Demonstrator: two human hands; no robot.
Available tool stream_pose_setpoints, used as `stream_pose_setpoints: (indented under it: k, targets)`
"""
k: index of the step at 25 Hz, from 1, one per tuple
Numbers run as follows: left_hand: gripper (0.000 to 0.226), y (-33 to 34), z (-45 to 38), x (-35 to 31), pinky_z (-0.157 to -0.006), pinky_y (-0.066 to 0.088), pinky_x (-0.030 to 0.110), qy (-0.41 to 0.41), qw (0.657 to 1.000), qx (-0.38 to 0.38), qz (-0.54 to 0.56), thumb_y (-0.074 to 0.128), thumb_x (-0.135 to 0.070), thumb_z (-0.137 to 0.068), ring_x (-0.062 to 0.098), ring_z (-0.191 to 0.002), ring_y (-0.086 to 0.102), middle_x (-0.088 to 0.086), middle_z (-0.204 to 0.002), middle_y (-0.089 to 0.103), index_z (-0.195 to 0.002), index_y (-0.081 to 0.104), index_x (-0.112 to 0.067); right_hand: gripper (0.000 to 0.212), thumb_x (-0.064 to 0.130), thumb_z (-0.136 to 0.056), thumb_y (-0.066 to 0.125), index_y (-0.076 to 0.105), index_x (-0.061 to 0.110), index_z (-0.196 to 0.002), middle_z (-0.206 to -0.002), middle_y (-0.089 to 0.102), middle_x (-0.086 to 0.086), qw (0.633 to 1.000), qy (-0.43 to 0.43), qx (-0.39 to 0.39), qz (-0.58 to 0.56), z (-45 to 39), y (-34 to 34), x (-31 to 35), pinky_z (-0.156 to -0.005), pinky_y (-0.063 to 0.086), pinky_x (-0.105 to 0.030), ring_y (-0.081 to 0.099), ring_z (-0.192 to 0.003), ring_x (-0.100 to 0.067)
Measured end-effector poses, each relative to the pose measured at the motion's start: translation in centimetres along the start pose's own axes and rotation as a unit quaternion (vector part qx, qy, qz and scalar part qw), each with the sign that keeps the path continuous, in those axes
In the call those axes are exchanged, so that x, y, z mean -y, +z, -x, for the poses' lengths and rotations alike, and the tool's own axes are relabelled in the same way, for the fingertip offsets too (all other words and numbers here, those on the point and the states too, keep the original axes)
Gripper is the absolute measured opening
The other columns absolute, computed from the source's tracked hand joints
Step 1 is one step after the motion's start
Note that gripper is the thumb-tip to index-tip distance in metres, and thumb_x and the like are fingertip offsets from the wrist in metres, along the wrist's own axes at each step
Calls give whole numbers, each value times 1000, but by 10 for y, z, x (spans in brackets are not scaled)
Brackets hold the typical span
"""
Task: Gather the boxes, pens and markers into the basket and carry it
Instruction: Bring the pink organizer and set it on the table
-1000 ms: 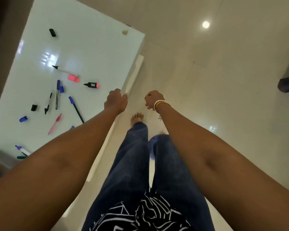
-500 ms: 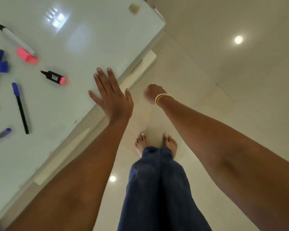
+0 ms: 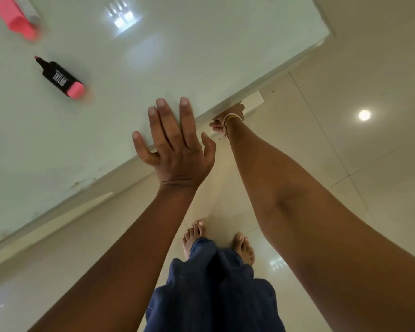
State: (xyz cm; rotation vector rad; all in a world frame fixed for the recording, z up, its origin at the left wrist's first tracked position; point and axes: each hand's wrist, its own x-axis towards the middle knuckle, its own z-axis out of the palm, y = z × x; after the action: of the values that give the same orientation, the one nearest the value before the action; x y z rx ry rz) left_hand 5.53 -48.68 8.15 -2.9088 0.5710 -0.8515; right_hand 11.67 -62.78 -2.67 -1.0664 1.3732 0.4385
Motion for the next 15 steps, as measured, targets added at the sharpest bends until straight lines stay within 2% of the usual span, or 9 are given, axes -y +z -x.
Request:
stream_pose_setpoints:
  k: [3, 5, 7, 9, 11, 12, 14, 15]
  targets:
    - [73, -12, -1, -3, -107, 24, 57, -4, 999, 51, -7, 53, -31, -73, 32, -134, 35, 18, -144, 40, -141, 33, -13, 34, 7, -91, 50, 45, 6, -125, -110, 67, -23, 998, 12, -58, 21, 29, -13, -25, -49, 60, -39, 69, -57, -30]
    - [70, -36, -7, -8, -109, 29, 57, -19, 993, 115, -20, 50, -18, -76, 33, -136, 41, 17, -146, 46, -144, 31, -12, 32, 7, -91, 48, 46, 6, -124, -110, 66, -25, 996, 27, -74, 31, 68, -32, -53, -50, 60, -42, 67, -56, -31]
    - [73, -74, -18, -6, -112, 26, 55, -26, 975, 222, -4, 41, -7, -80, 32, -143, 33, 16, -154, 33, -150, 20, -12, 34, 5, -91, 45, 48, 4, -125, -111, 66, -26, 995, 51, -73, 35, 124, -57, -75, -52, 60, -42, 68, -60, -33]
    - [80, -109, -32, 3, -115, 24, 52, -16, 939, 339, 61, 42, -7, -80, 31, -148, 17, 14, -161, 12, -153, 9, -14, 36, 4, -91, 45, 48, 3, -128, -112, 66, -28, 994, 76, -62, 41, 182, -81, -92, -62, 61, -46, 72, -72, -37]
    - [80, -144, -46, 17, -109, 35, 46, -21, 875, 462, 143, 52, -8, -81, 29, -149, 13, 9, -162, 3, -152, 14, -14, 36, 6, -94, 45, 46, 3, -130, -115, 64, -28, 994, 89, -53, 42, 242, -103, -99, -72, 61, -49, 73, -83, -39]
    - [73, -165, -52, 24, -103, 40, 43, -47, 828, 528, 181, 55, -10, -83, 28, -147, 20, 8, -162, 7, -149, 23, -14, 36, 9, -95, 45, 47, 3, -130, -115, 64, -28, 994, 88, -48, 43, 273, -114, -100, -73, 61, -47, 72, -82, -37]
    - [61, -201, -60, 35, -102, 40, 39, -167, 709, 632, 264, 55, -20, -89, 29, -139, 36, 9, -156, 26, -146, 32, -15, 37, 14, -96, 45, 47, 1, -130, -114, 65, -29, 995, 80, -35, 47, 322, -130, -96, -73, 60, -46, 70, -72, -34]
    - [59, -218, -64, 41, -103, 39, 36, -240, 656, 648, 303, 54, -25, -92, 29, -136, 39, 10, -153, 33, -146, 33, -16, 37, 15, -96, 46, 46, 0, -130, -113, 66, -30, 996, 70, -27, 47, 343, -134, -89, -71, 60, -46, 68, -66, -31]
